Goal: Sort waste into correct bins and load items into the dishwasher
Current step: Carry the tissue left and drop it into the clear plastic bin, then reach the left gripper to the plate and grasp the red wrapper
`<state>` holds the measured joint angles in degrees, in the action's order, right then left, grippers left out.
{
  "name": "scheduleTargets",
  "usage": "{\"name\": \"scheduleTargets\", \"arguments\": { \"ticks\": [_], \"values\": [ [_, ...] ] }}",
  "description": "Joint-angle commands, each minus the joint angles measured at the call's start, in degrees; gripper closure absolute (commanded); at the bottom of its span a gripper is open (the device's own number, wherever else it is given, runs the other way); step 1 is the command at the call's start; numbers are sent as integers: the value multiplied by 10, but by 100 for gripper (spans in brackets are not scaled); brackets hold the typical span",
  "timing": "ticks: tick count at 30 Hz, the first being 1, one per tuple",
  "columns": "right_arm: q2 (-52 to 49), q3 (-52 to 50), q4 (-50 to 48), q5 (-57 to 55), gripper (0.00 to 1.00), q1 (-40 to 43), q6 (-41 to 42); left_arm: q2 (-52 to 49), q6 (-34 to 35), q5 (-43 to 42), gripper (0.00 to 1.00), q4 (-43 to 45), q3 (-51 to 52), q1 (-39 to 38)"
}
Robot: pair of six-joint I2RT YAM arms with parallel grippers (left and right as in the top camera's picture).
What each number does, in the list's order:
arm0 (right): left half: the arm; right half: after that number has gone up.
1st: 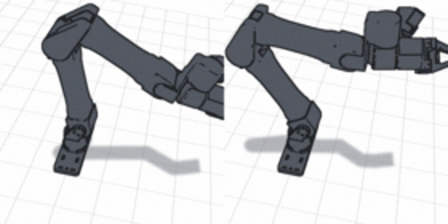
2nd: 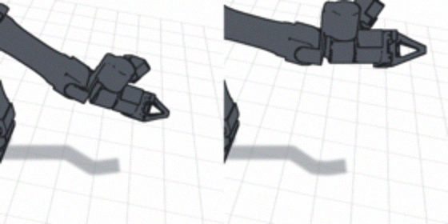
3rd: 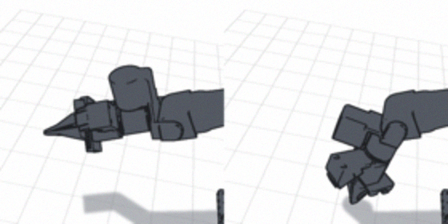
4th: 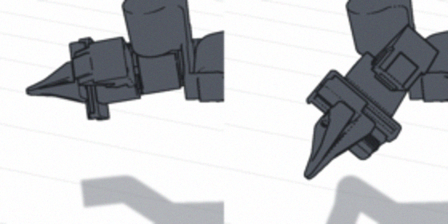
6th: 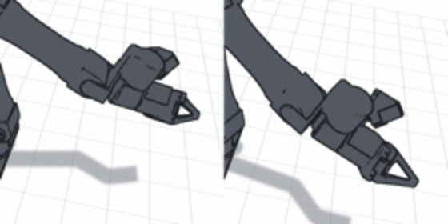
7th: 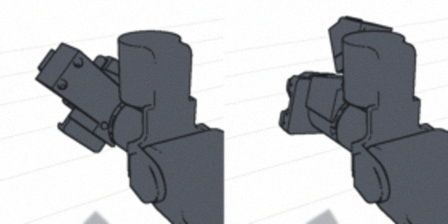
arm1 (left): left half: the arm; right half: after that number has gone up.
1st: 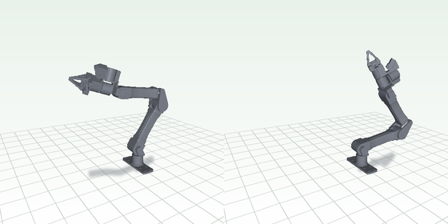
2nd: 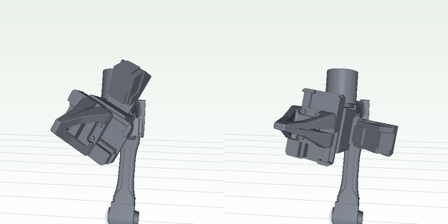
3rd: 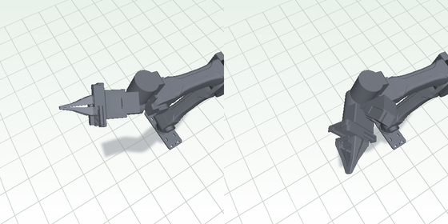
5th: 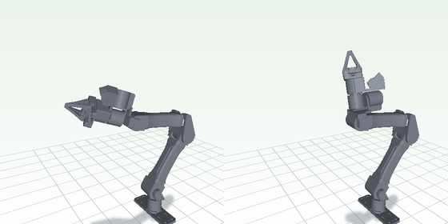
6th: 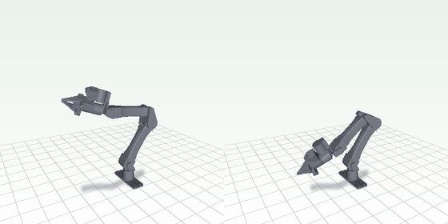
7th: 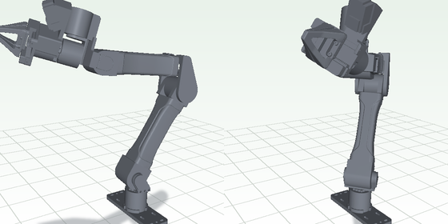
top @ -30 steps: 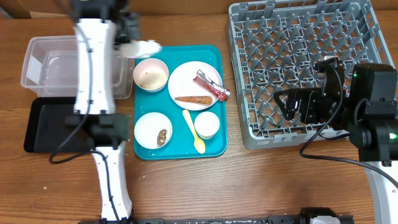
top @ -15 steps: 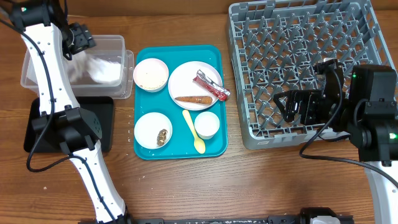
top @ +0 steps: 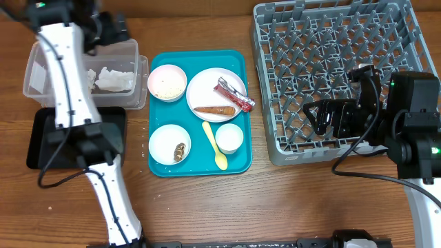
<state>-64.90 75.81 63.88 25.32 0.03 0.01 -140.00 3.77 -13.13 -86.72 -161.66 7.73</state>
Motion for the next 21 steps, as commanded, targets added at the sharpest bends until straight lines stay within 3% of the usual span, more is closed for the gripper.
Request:
{"name": "scheduleTargets", "arguments": {
  "ticks": [1, 8, 21],
  "values": [
    [2, 15, -3, 5, 0, 4, 2, -3, -78, -57, 0, -2, 6, -64],
    [2, 15, -3, 5, 0, 4, 2, -3, -106, -9, 0, 43, 104, -171],
    [2, 15, -3, 5, 0, 4, 2, -4, -46, -9, 0, 187, 270, -268]
  ]
}}
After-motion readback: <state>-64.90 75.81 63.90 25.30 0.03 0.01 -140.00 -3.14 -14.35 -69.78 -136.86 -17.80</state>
